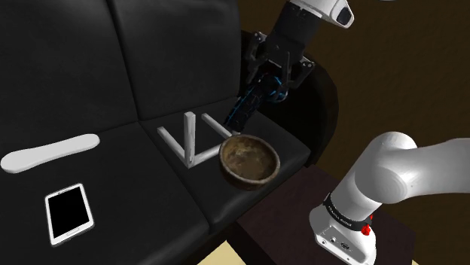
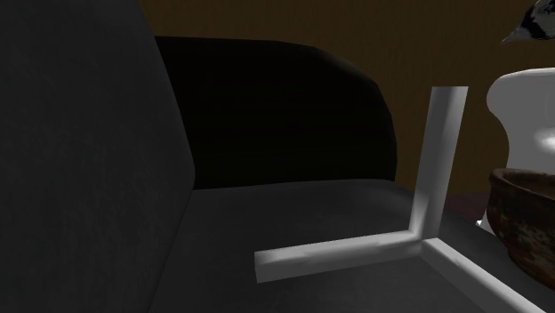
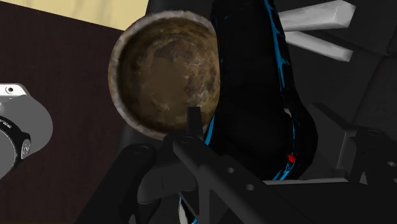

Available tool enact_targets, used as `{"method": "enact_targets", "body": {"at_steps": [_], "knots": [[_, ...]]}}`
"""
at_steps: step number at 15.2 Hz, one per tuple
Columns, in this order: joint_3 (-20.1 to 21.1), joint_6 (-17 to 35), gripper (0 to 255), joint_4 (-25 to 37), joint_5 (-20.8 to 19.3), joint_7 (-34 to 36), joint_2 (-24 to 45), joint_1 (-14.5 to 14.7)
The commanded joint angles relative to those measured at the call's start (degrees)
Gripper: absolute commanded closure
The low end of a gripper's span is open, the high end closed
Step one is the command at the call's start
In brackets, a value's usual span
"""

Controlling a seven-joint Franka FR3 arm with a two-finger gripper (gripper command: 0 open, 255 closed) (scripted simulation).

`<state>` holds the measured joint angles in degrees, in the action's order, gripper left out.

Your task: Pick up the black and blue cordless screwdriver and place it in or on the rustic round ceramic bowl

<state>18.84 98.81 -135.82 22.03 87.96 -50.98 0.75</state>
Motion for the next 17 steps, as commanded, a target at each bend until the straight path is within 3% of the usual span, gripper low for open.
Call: {"method": "enact_targets", "body": {"at_steps": [1,17], "knots": [[0.4,0.9,255,-1.6,0.4,0.1,-0.8,0.3],[3.5,11.7,255,-14.7,4.0,-1.8,-2.9,1.9]]}}
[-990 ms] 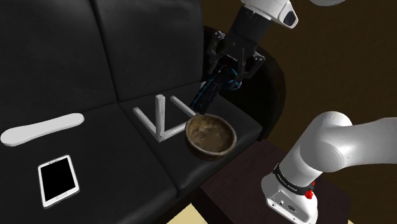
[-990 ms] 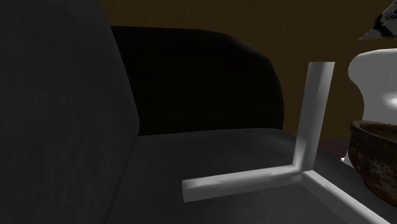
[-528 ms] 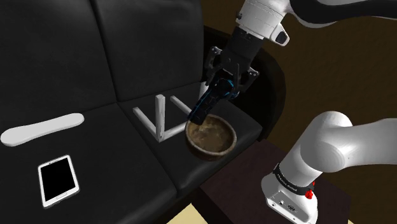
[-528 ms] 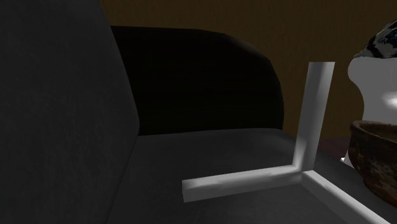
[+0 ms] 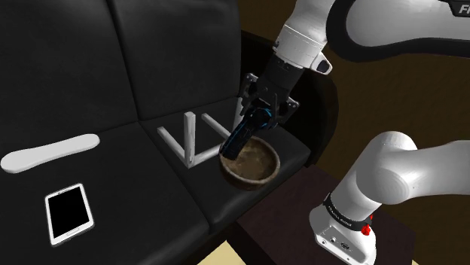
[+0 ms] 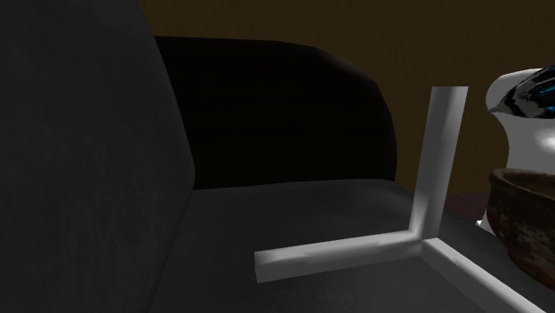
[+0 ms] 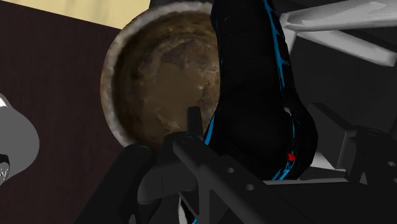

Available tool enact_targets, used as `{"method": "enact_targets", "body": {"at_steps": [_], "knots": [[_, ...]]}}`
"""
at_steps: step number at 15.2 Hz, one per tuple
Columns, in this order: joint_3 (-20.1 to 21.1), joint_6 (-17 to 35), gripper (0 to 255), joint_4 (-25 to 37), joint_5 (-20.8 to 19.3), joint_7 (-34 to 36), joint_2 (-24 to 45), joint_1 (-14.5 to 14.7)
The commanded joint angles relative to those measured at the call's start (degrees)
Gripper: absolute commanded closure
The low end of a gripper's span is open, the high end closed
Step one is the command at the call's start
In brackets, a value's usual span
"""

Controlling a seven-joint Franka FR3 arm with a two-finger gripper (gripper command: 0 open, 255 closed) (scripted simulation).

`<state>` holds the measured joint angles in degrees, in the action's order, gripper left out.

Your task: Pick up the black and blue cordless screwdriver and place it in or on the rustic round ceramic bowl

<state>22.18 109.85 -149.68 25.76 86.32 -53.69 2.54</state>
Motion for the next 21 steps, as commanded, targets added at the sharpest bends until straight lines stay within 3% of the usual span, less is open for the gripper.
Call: {"method": "enact_targets", "body": {"at_steps": [1,5,13,14,19,21], "knots": [[0.4,1.4,255,-1.5,0.5,-0.3,-0.2,0.3],[1.5,4.8,255,-4.9,1.8,-0.8,-0.1,0.8],[1.5,4.8,255,-4.9,1.8,-0.8,-0.1,0.9],[1.5,4.8,0,-4.9,1.8,-0.8,-0.1,0.9],[1.5,4.8,0,-4.9,1.8,-0.8,-0.1,0.9],[-0.3,0.6,0,-2.1,0.3,-0.5,-1.5,0.5]]}}
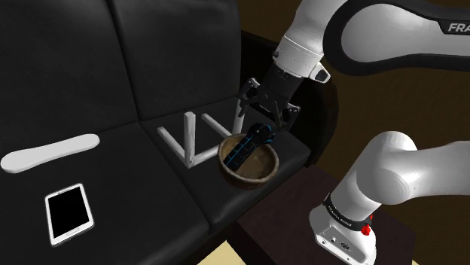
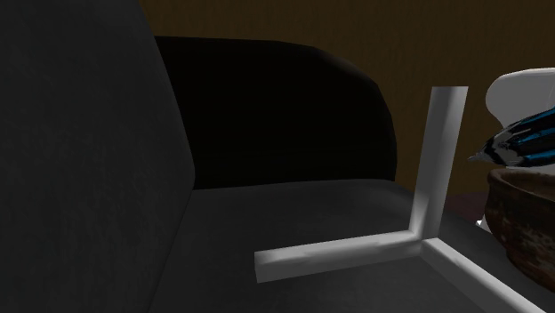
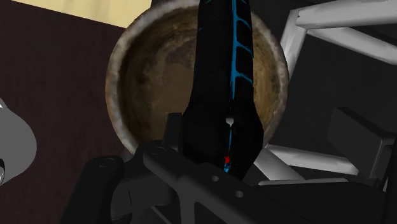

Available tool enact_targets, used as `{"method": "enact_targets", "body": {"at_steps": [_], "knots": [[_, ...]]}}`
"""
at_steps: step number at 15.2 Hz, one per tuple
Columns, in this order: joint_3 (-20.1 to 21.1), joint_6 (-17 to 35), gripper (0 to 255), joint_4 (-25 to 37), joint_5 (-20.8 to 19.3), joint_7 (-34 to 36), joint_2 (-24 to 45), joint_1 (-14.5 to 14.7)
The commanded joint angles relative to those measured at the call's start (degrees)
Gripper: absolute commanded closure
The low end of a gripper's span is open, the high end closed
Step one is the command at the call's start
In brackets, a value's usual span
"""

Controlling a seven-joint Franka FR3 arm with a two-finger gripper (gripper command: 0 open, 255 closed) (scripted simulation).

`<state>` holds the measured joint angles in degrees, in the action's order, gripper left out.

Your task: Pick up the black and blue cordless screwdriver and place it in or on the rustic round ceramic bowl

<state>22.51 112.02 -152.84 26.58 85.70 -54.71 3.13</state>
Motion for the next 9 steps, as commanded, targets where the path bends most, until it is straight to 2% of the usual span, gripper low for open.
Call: {"method": "enact_targets", "body": {"at_steps": [1,2,9], "knots": [[-1.4,-3.7,0,2.5,-1.3,0.3,-1.0,-0.3],[-2.1,-5.2,0,3.8,-1.8,0.4,-1.3,-0.5],[-2.1,-5.2,0,3.7,-1.8,0.4,-1.3,-0.5]]}}
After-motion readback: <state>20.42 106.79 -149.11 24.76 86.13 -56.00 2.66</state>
